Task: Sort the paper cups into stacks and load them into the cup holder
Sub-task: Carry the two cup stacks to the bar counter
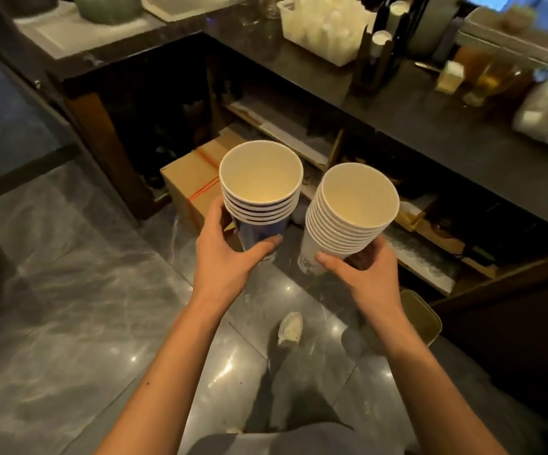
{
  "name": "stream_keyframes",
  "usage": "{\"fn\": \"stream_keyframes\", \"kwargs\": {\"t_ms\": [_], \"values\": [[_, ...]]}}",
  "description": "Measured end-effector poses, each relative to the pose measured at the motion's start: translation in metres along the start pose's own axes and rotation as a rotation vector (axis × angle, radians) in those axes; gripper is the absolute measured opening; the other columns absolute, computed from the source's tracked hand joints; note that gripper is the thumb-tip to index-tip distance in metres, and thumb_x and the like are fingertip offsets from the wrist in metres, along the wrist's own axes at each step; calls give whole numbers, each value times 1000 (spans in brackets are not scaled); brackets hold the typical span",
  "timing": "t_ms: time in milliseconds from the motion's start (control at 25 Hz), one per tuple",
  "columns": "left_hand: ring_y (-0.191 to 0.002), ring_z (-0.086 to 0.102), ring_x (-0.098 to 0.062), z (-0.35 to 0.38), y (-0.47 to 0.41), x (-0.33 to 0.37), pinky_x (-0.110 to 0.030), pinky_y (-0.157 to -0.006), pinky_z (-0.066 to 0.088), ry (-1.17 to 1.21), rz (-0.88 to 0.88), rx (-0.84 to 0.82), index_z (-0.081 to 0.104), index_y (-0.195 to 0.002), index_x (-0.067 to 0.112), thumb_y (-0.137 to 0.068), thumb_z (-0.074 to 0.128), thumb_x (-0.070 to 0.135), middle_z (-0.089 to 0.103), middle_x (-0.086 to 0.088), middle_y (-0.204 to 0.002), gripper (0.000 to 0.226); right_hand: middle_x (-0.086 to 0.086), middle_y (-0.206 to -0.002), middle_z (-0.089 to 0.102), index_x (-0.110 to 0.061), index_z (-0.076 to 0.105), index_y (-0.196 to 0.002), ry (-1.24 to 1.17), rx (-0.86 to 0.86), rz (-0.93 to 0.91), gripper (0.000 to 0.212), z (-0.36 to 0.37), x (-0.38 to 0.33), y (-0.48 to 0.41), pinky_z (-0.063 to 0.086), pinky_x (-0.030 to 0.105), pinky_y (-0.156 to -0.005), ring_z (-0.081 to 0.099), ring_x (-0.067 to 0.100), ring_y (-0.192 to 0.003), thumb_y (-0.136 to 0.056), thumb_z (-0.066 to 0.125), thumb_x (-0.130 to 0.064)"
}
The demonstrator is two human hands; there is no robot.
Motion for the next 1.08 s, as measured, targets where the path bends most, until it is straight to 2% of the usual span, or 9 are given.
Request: {"fn": "stream_keyframes", "kwargs": {"t_ms": [120, 280, 400, 480, 560, 640, 760, 920, 1080], "values": [[-127, 50, -5, 49, -73, -9, -33, -105, 46, -11, 23, -63, 40, -141, 27, -66, 88, 30, 53, 12, -137, 89, -18, -126, 61, -35, 50, -130, -38, 46, 22, 80, -14, 12, -69, 48, 33, -101, 57, 2, -119, -58, 87, -35], [-125, 48, 2, 119, -164, -5, -32, -106, 45, -28, 50, -119, 34, -136, 40, -65, 87, 34, 48, 25, -132, 89, -20, -127, 56, -26, 46, -137, -32, 160, 41, 83, -47, 23, -170, 45, 26, -99, 53, 3, -121, -66, 88, -22], [-126, 47, 1, 167, -228, 5, -29, -105, 44, -16, 76, -198, 37, -136, 38, -65, 87, 34, 50, 21, -133, 87, -19, -125, 55, -25, 43, -139, -41, 250, 43, 84, -76, 22, -231, 42, 17, -92, 51, 6, -121, -67, 87, -23], [-126, 47, 2, 196, -263, 12, -22, -102, 43, -6, 89, -244, 37, -135, 40, -65, 87, 32, 50, 25, -130, 86, -14, -130, 56, -23, 42, -141, -45, 282, 55, 87, -92, 21, -261, 43, 19, -94, 52, 6, -121, -67, 87, -24], [-120, 47, 10, 228, -299, 14, -13, -98, 42, 15, 106, -298, 37, -132, 41, -65, 87, 29, 47, 34, -124, 84, -11, -134, 56, -23, 43, -142, -43, 300, 48, 89, -106, 23, -293, 45, 26, -99, 53, 5, -123, -64, 85, -31], [-117, 48, 12, 258, -331, 10, -10, -96, 42, 38, 111, -348, 38, -131, 38, -65, 87, 26, 48, 33, -122, 83, -11, -132, 60, -23, 46, -139, -38, 328, 48, 87, -118, 29, -319, 48, 32, -100, 55, 5, -123, -62, 85, -36], [-124, 50, -1, 304, -380, -2, -21, -102, 43, 51, 78, -429, 39, -133, 34, -65, 88, 23, 52, 24, -126, 85, -10, -128, 63, -22, 50, -135, -24, 434, 71, 81, -136, 41, -361, 51, 37, -99, 58, 7, -120, -64, 87, -33], [-125, 50, -4, 366, -453, -21, -25, -103, 46, 89, 62, -559, 43, -135, 26, -64, 89, 18, 55, 16, -130, 85, -10, -128, 62, -24, 48, -136, -6, 546, 118, 78, -151, 60, -426, 52, 36, -98, 57, 7, -121, -69, 88, -17], [-127, 51, -9, 418, -516, -34, -39, -106, 46, 84, 22, -711, 42, -136, 22, -64, 89, 17, 56, 10, -131, 85, -9, -129, 60, -21, 46, -138, -45, 653, 193, 81, -167, 66, -488, 47, 32, -102, 55, 6, -122, -69, 86, -11]]}}
Point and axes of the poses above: each hand's wrist, its own y-axis away from the middle knuckle, its own z-axis out of the palm, x = y × z, the point moved 2 cm from there along -y, towards the middle knuckle
